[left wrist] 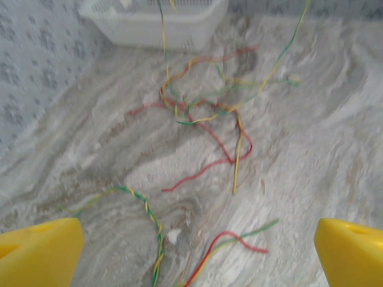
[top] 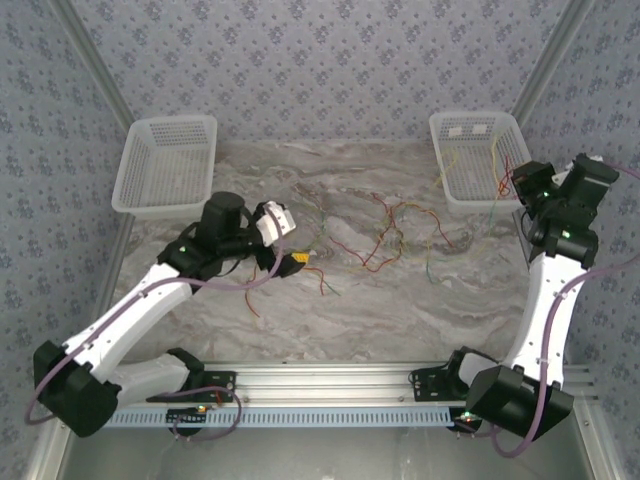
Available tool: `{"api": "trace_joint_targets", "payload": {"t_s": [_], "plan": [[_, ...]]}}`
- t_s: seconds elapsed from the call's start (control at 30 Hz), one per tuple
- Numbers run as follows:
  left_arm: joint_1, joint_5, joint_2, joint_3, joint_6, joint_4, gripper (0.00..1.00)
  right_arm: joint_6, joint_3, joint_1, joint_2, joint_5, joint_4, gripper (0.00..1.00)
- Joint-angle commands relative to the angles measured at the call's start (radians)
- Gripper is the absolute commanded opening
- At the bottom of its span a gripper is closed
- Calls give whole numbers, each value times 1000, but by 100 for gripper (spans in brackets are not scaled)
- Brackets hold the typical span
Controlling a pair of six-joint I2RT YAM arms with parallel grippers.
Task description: Untangle the cables
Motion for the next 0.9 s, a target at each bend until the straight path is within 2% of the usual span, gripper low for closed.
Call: {"api": "trace_joint_targets", "payload": {"t_s": [0.0, 0.07, 0.13, 0.2, 0.3, 0.53, 0.67, 0.77, 0.87], "plan": [[67, 131, -73, -2, -103, 178, 95, -118, 58, 127, -25, -81, 60, 0], [103, 115, -99, -23, -226, 314, 89, -191, 76, 214, -31, -89, 58, 0], [132, 100, -93, -27, -341, 426, 86, -222, 71, 279, -39, -140, 83, 0], [141, 88, -58, 5, -419, 449, 86, -271, 79, 343, -36, -192, 86, 0], [141, 140, -4, 29, -481, 490, 86, -374, 93, 468, -31, -260, 78, 0], [135, 197, 76, 26, -574, 644, 85, -598, 80, 693, -8, -383, 63, 0], [101, 213, 113, 31, -576, 694, 88, -645, 54, 753, 20, -430, 93, 0], [73, 172, 157, 55, -549, 658, 90, -649, 43, 787, 34, -460, 118, 0], [70, 157, 198, 48, -584, 720, 90, -641, 24, 801, 37, -474, 146, 0]]}}
